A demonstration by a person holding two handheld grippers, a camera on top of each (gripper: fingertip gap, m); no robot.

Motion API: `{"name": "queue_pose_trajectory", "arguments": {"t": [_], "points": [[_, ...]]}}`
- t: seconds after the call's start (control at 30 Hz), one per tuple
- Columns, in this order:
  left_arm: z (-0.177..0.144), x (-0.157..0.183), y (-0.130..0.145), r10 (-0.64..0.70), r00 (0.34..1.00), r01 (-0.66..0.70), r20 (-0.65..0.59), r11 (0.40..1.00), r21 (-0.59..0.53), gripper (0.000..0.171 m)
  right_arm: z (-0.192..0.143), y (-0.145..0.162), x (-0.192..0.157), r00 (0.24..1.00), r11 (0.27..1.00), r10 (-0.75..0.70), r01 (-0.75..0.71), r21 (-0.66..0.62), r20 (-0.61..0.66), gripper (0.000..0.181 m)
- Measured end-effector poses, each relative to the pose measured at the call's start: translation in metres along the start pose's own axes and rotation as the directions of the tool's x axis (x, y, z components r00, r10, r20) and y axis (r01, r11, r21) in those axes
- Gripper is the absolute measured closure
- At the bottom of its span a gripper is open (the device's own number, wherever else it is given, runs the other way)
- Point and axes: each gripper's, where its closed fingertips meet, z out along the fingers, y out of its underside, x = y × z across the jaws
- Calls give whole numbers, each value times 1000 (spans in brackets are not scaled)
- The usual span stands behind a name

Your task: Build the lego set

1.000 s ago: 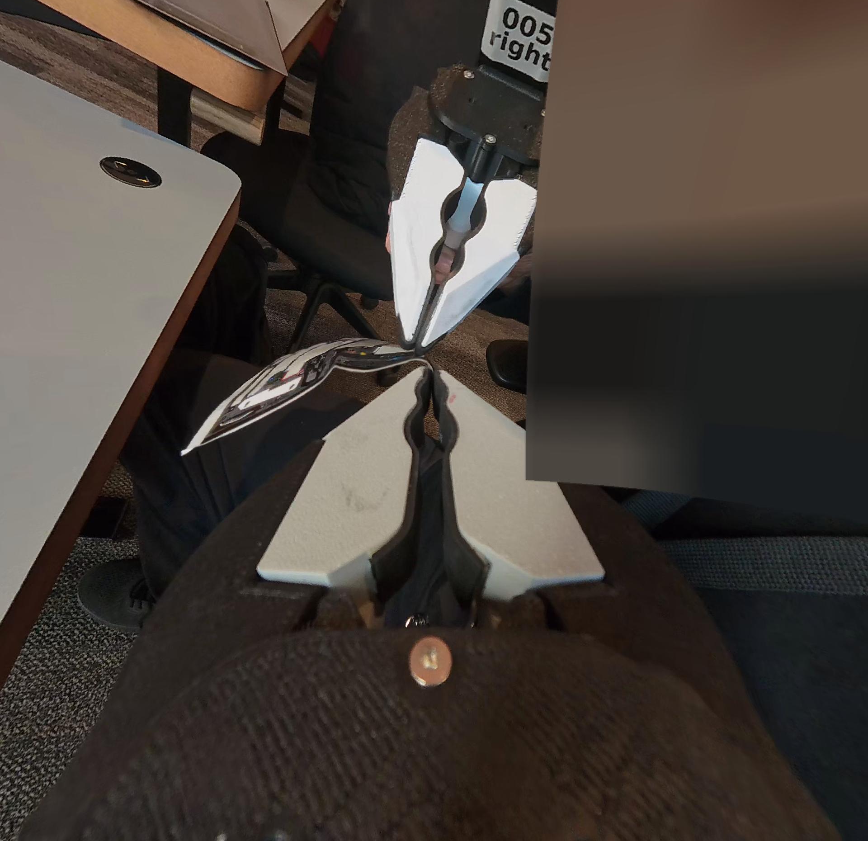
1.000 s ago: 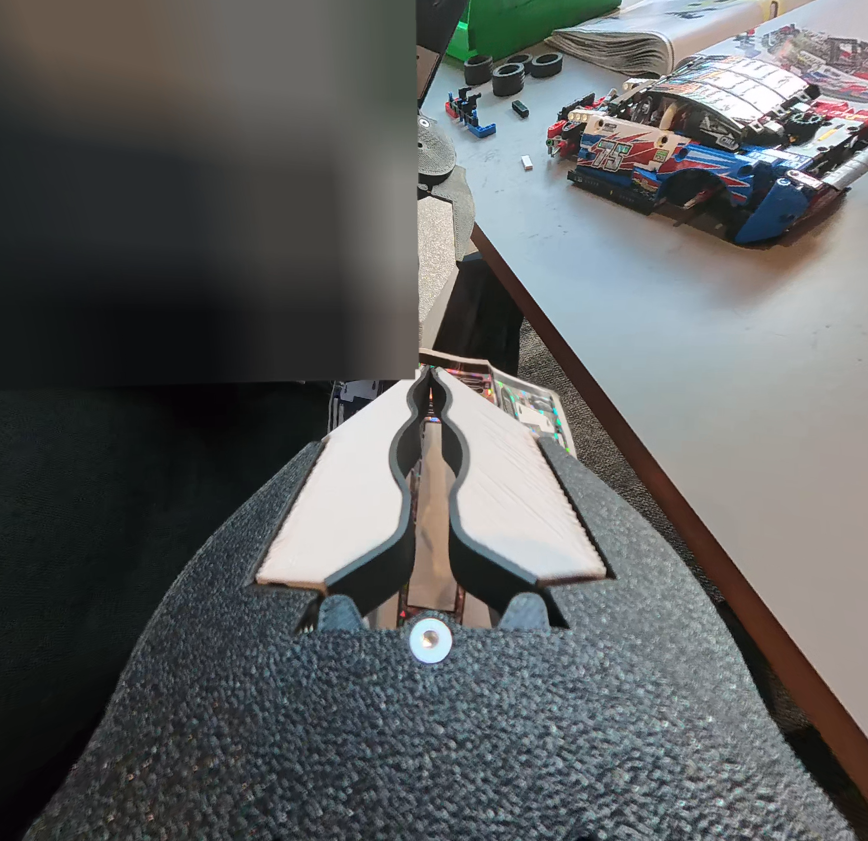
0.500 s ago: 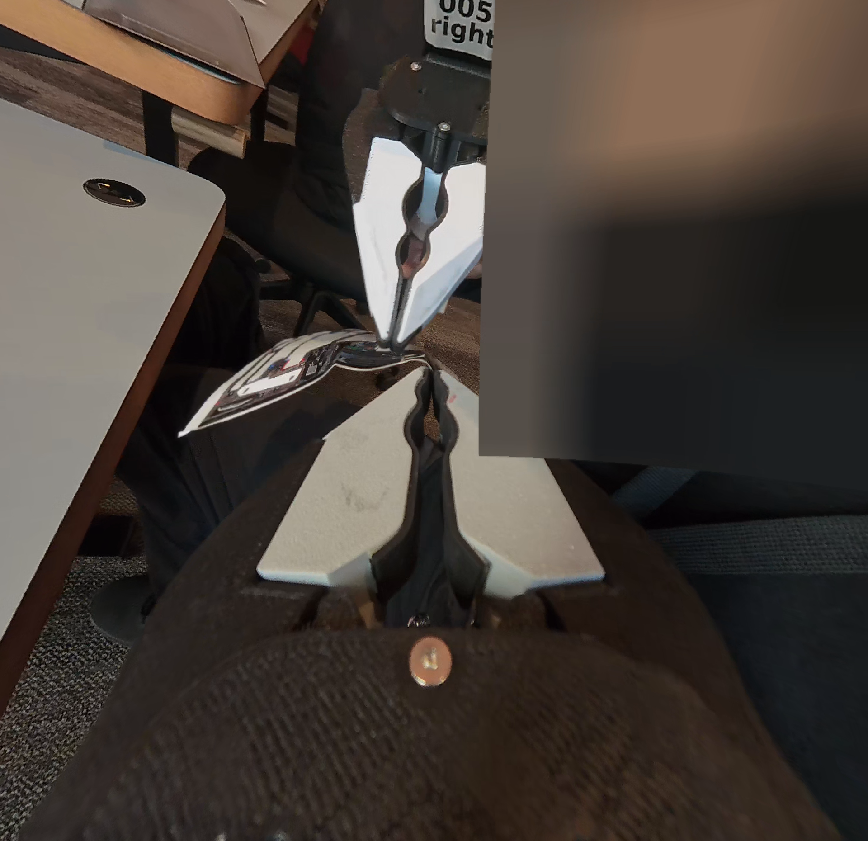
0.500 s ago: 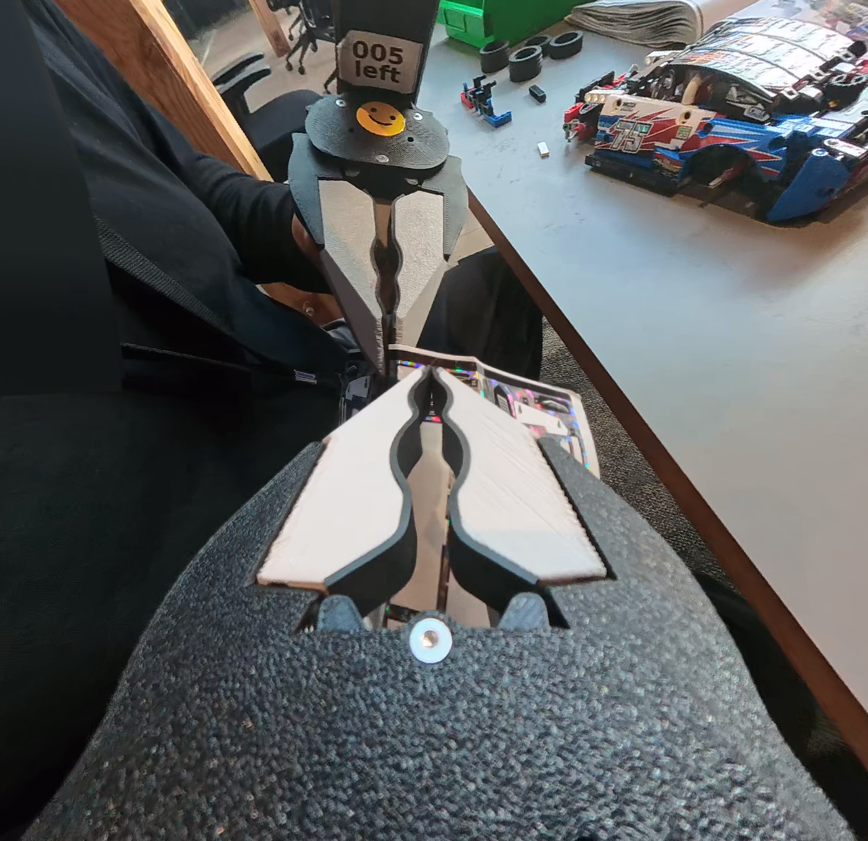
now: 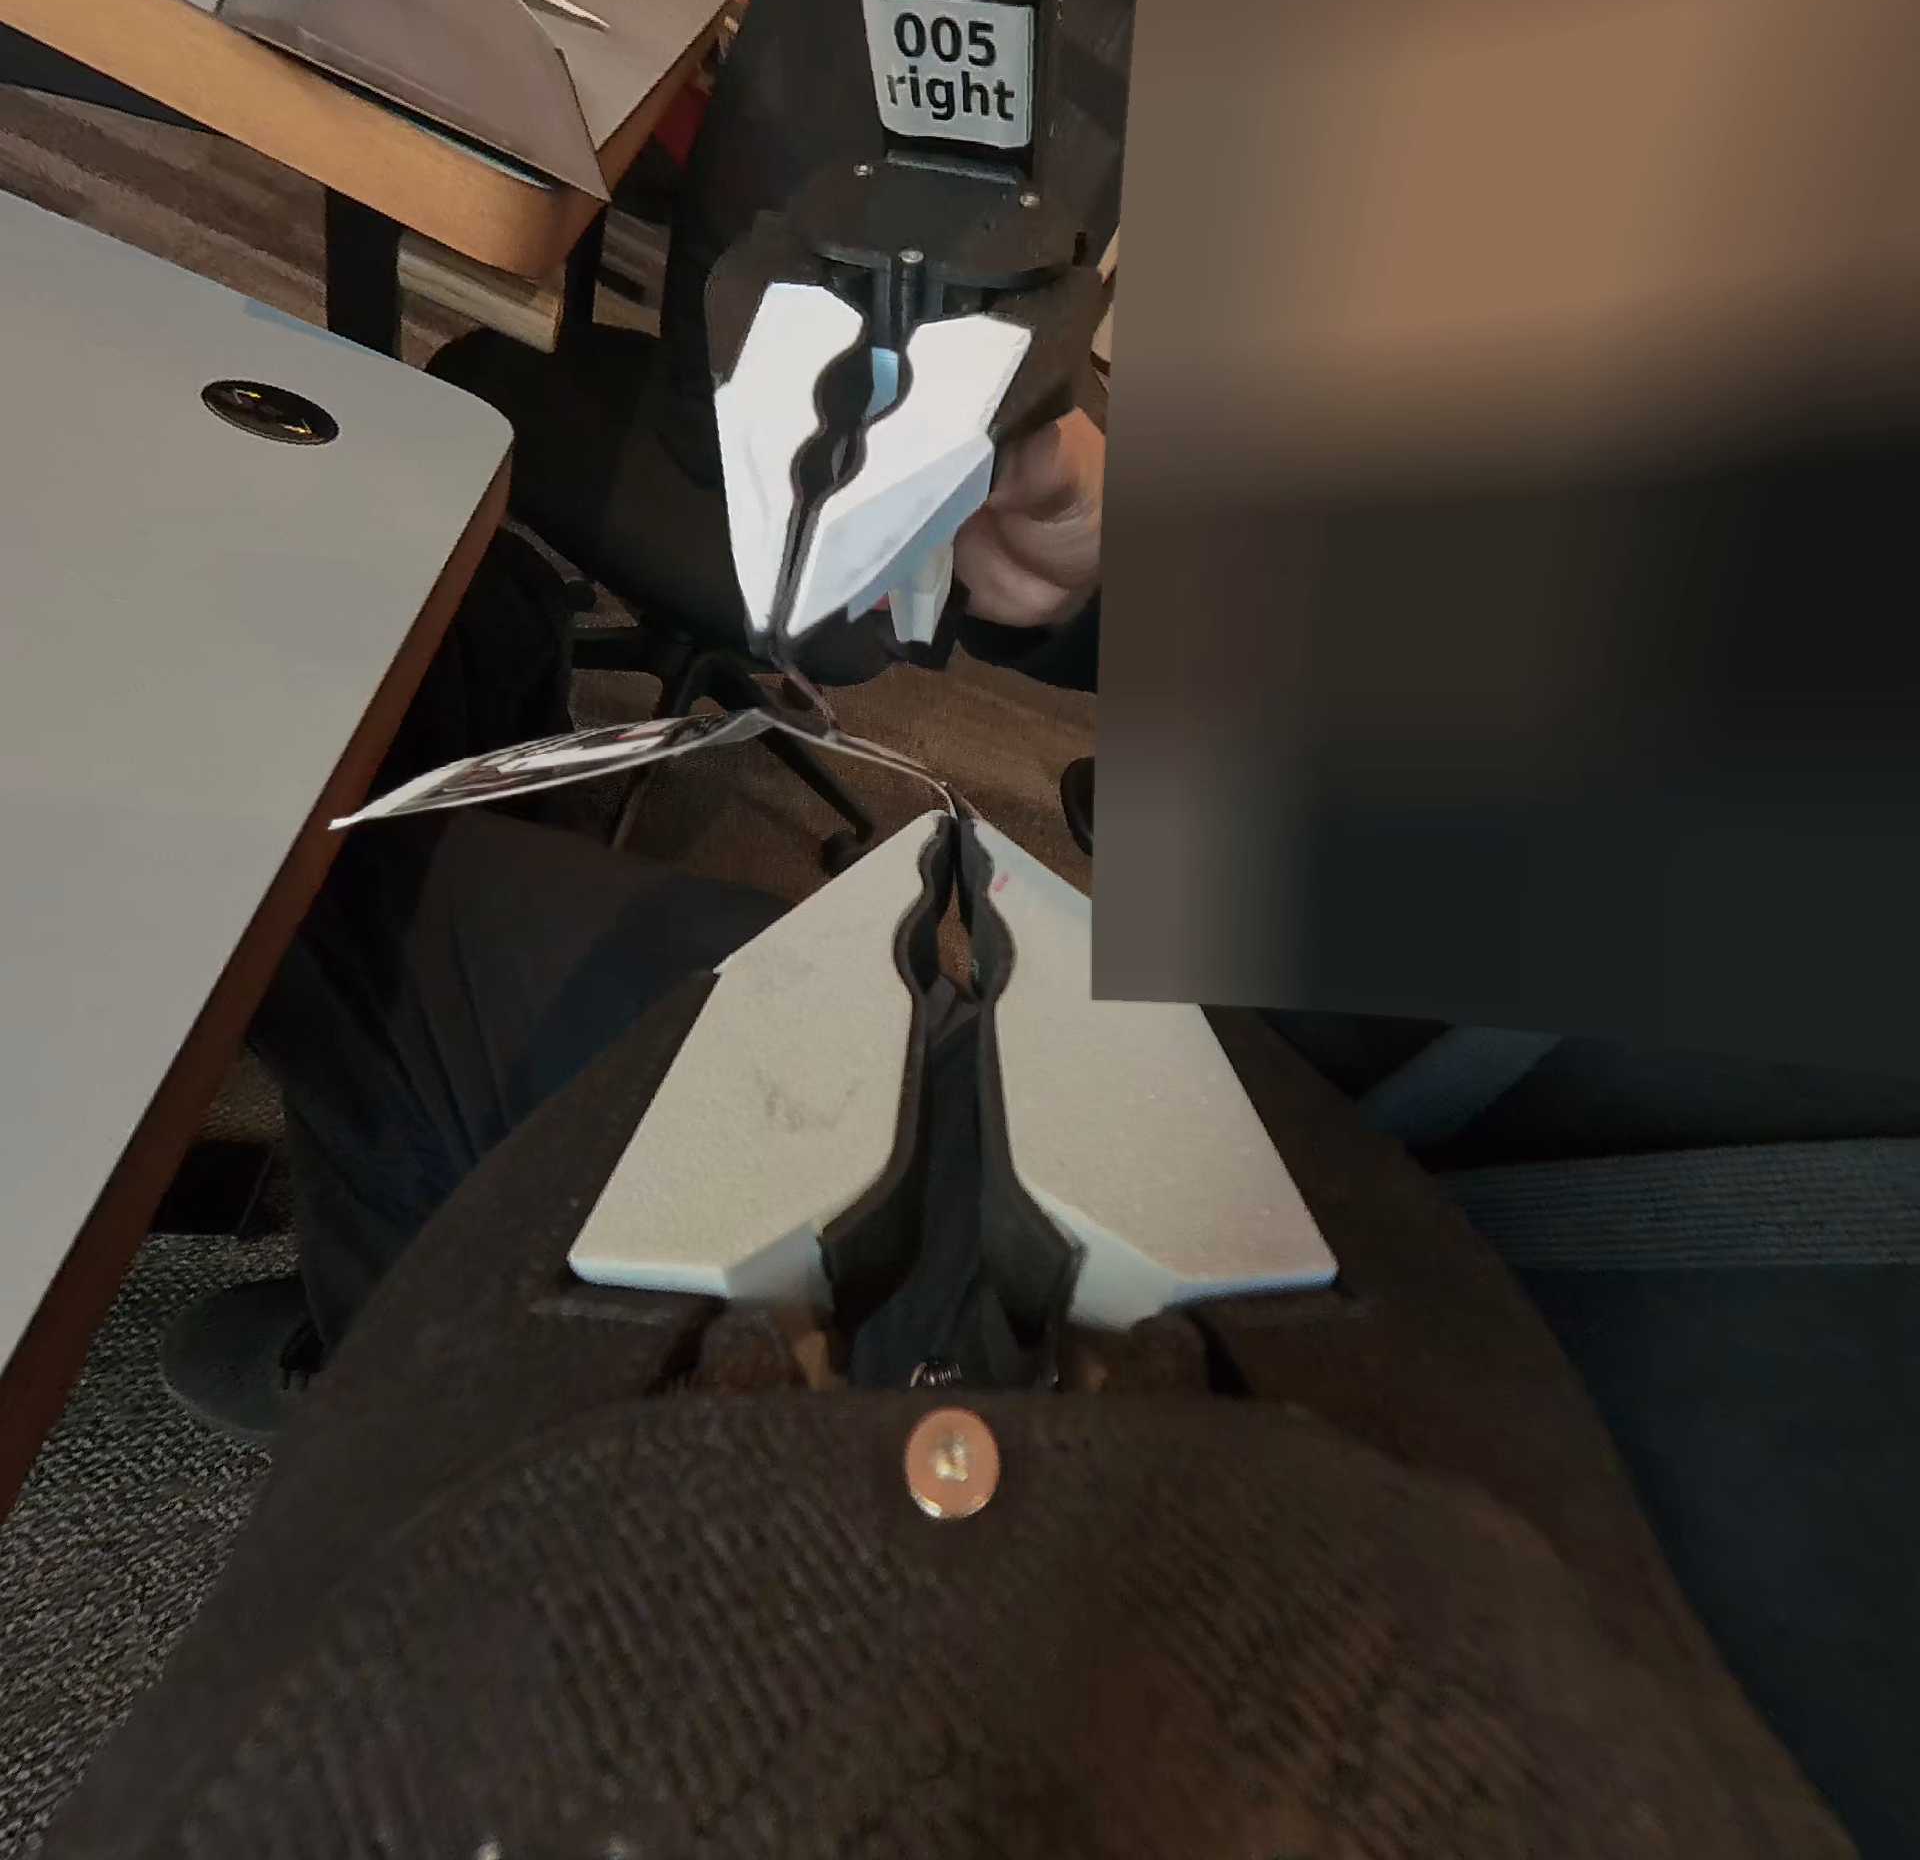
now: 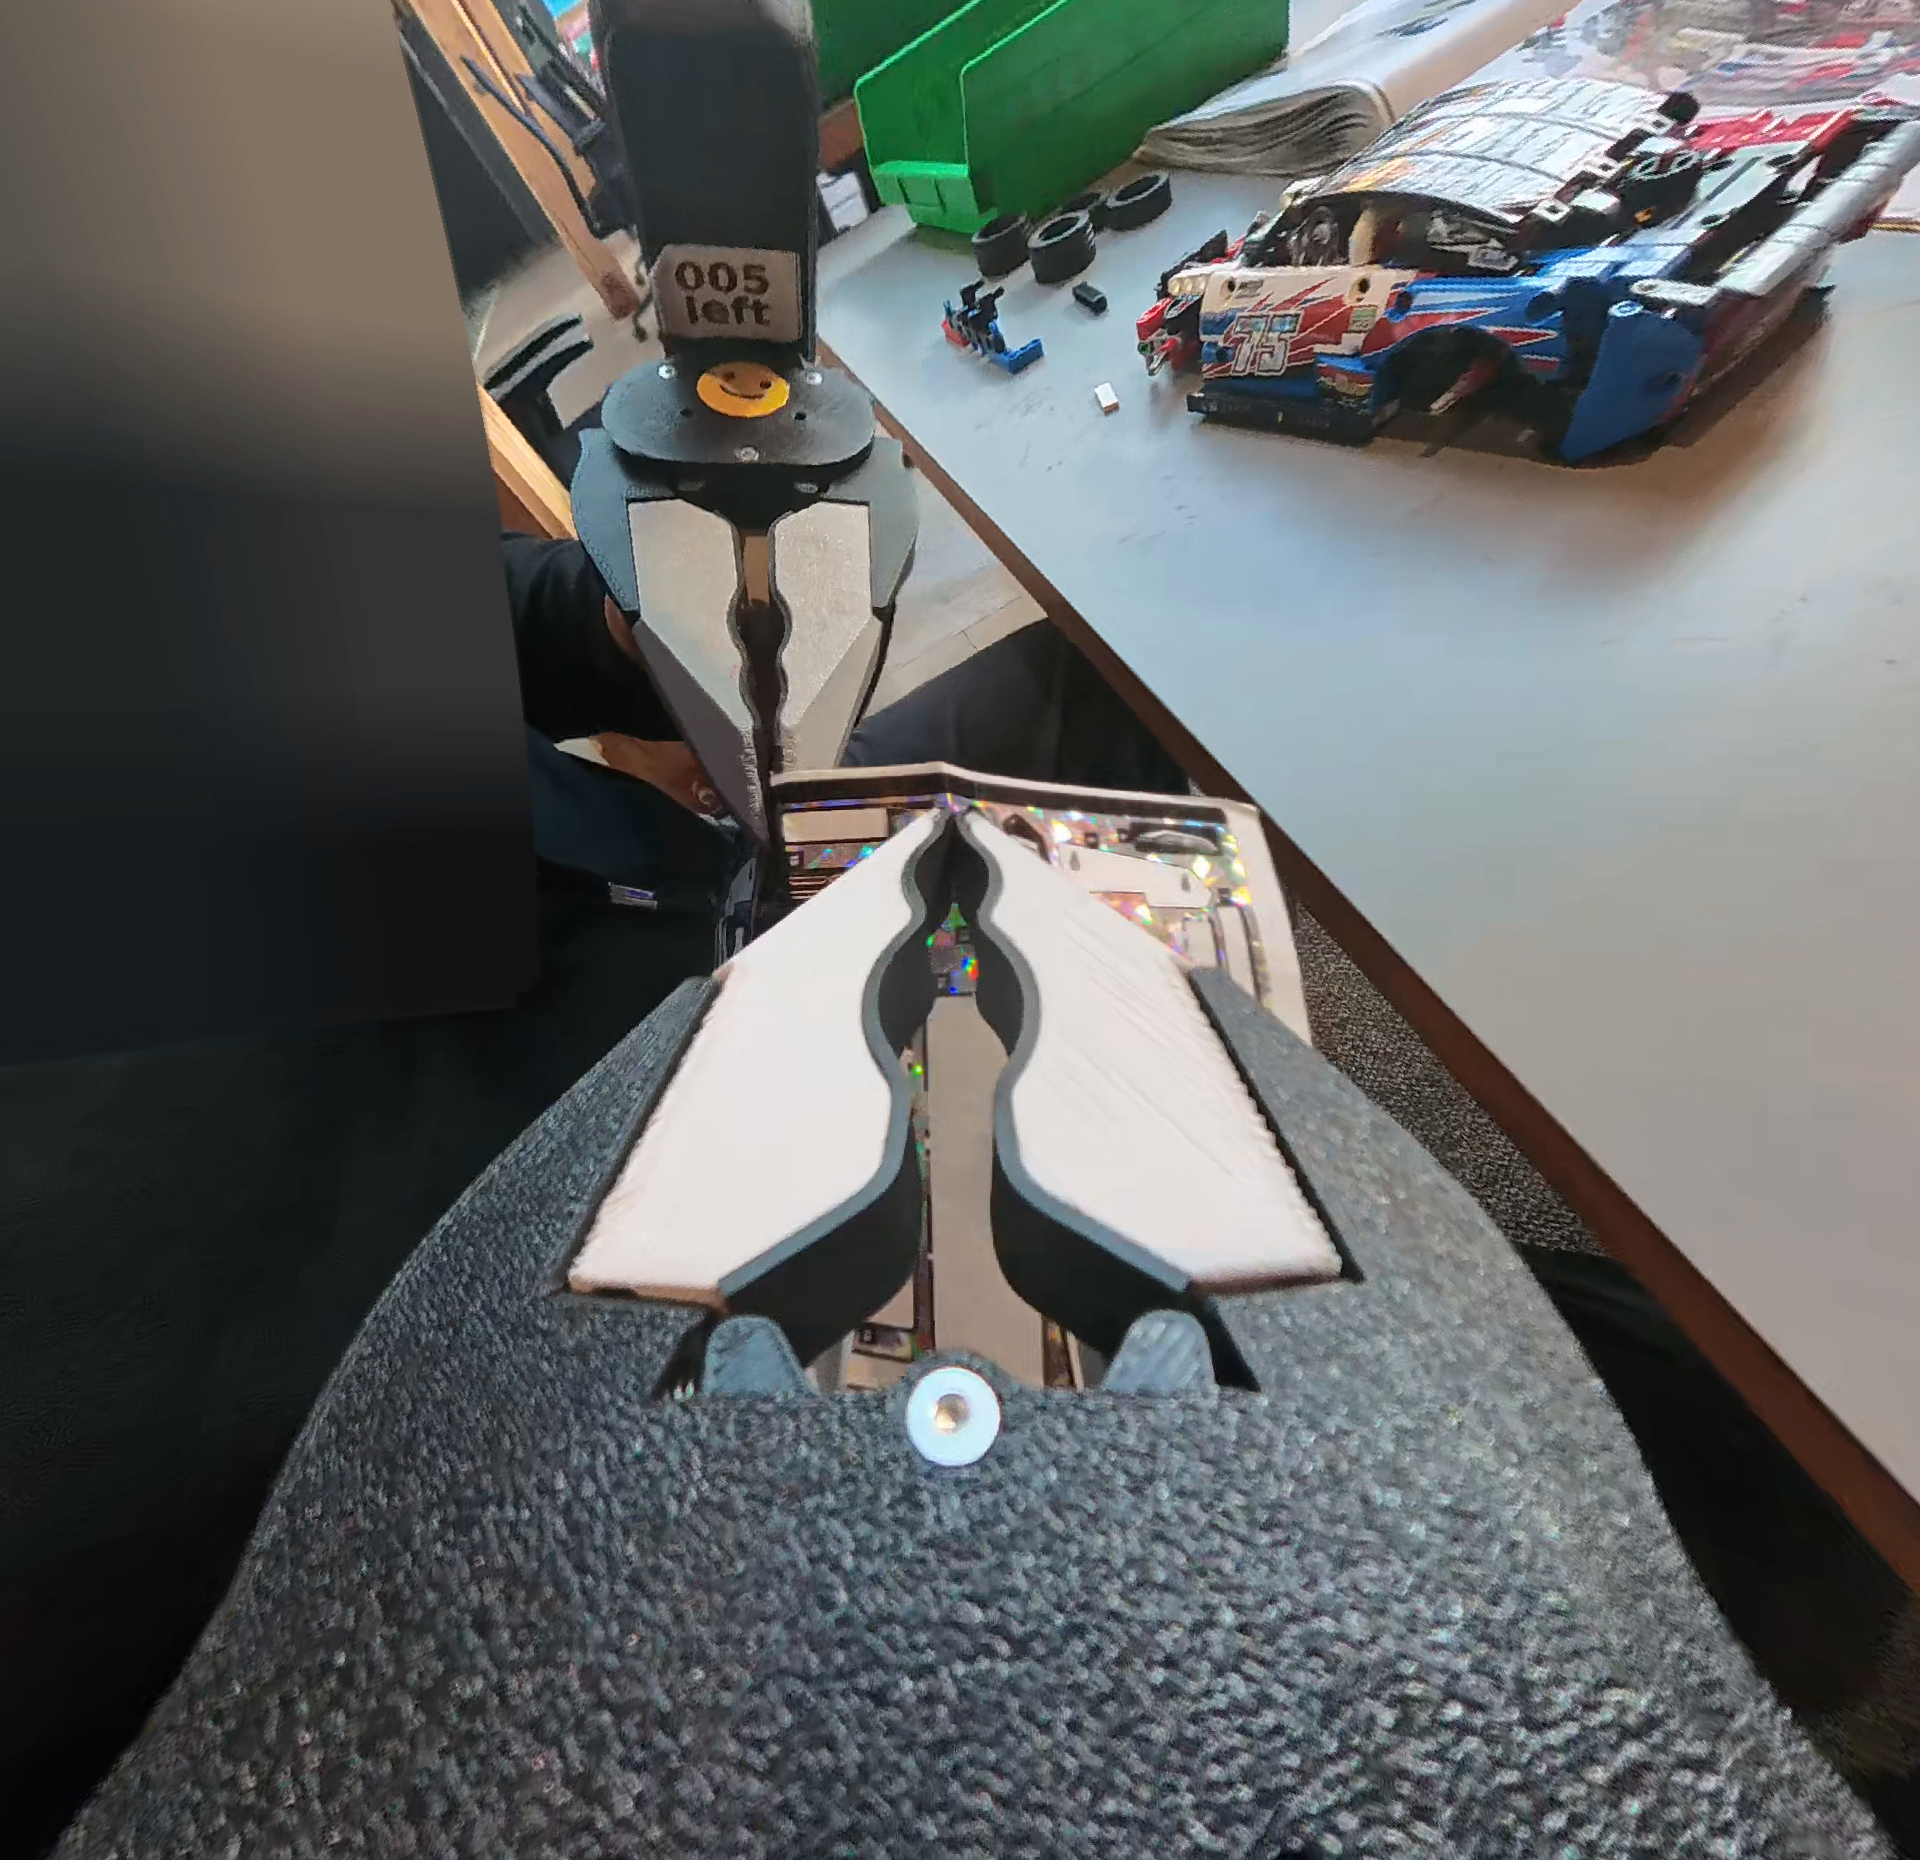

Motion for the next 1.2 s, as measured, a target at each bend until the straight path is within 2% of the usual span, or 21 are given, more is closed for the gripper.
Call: {"name": "queue_pose_trajectory", "arguments": {"t": [0.47, 0.57, 0.63, 0.7, 0.8, 0.9, 0.97, 1.03, 1.1, 1.2], "points": [[-4, -17, -7, -45, 999, 45, -1, 998, 36, 171, -36, -33, 35, 998, 987, 57, -51, 155, -38, 181], [-6, -21, -21, -23, 1000, 23, 3, 999, 41, 171, -49, -42, 43, 996, 984, 42, -28, 177, -81, 181], [-6, -27, -43, 15, 1000, -16, 3, 999, 41, 171, -67, -55, 50, 991, 977, 21, 8, 212, -134, 181], [-5, -47, -75, 99, 994, -100, 54, 995, 23, 171, -89, -70, 56, 980, 968, 1, 49, 247, -197, 181], [-3, -83, -142, 212, 969, -216, 125, 976, 23, 171, -118, -86, 61, 952, 956, -33, 119, 268, -305, 181], [-6, -110, -213, 257, 951, -275, 173, 958, 87, 171, -138, -93, 59, 921, 949, -69, 180, 260, -384, 181], [-8, -122, -237, 263, 945, -290, 196, 949, 126, 171, -144, -93, 55, 906, 945, -82, 202, 255, -415, 181], [-8, -140, -236, 182, 958, -219, 222, 963, 157, 171, -146, -87, 52, 901, 946, -83, 206, 251, -425, 181], [-3, -169, -212, 26, 966, -69, 257, 984, 163, 171, -145, -78, 53, 898, 950, -77, 198, 242, -432, 181], [-2, -224, -166, -139, 912, 87, 387, 985, 150, 171, -141, -68, 54, 912, 953, -61, 174, 247, -406, 181]]}}
